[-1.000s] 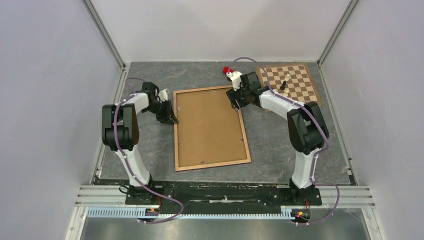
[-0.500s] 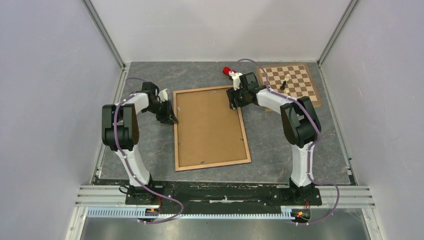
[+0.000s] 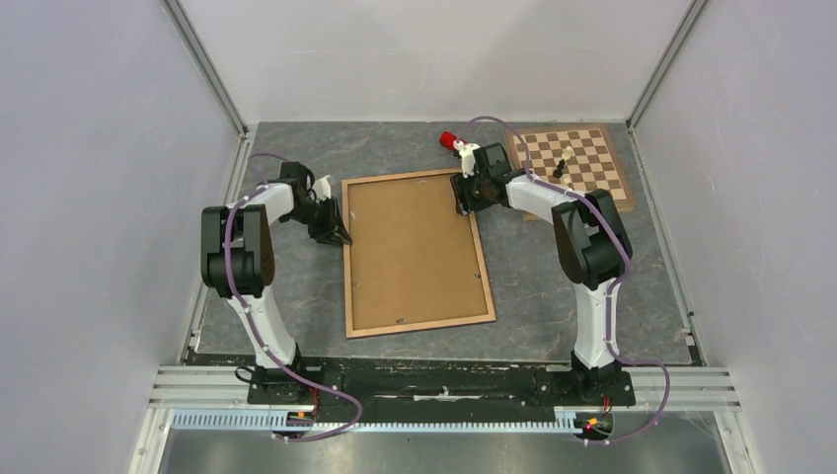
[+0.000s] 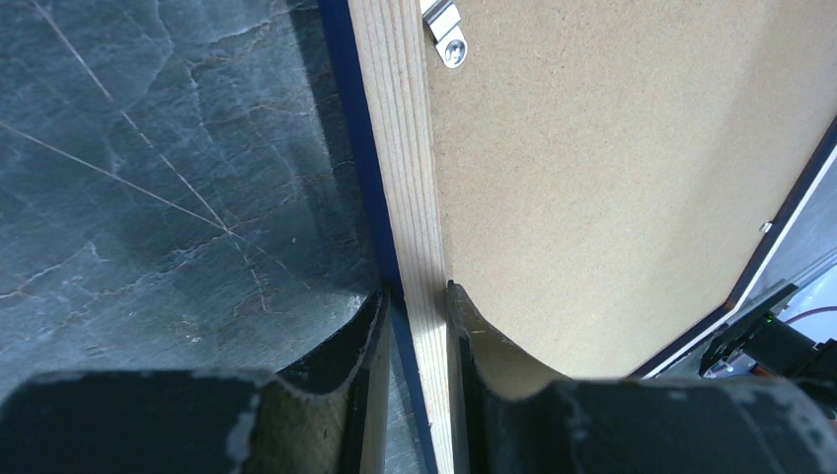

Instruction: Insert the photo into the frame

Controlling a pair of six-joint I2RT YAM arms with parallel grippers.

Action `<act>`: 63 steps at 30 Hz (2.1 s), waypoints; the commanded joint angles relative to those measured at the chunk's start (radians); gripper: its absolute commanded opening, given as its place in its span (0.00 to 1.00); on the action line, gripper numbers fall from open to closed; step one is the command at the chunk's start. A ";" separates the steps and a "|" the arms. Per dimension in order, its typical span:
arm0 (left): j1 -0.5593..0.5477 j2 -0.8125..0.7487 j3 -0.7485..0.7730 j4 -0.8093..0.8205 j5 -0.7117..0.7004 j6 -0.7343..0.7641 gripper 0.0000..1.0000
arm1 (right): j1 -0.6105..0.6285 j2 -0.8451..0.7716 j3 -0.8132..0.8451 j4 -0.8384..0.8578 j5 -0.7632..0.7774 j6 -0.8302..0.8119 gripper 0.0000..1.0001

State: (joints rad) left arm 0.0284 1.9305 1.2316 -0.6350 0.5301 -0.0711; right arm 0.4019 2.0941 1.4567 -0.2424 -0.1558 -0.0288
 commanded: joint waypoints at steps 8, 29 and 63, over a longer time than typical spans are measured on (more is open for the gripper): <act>-0.004 -0.010 0.014 0.030 -0.021 0.019 0.02 | -0.002 0.009 0.036 0.028 0.030 -0.054 0.46; -0.004 -0.001 0.017 0.030 -0.021 0.021 0.02 | -0.001 -0.017 0.037 0.044 0.036 -0.211 0.38; -0.003 0.001 0.017 0.023 -0.023 0.034 0.02 | -0.002 -0.130 0.015 0.175 -0.045 -0.128 0.61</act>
State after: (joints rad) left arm 0.0288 1.9305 1.2335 -0.6304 0.5262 -0.0708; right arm 0.3981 2.0163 1.4231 -0.1059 -0.1860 -0.1837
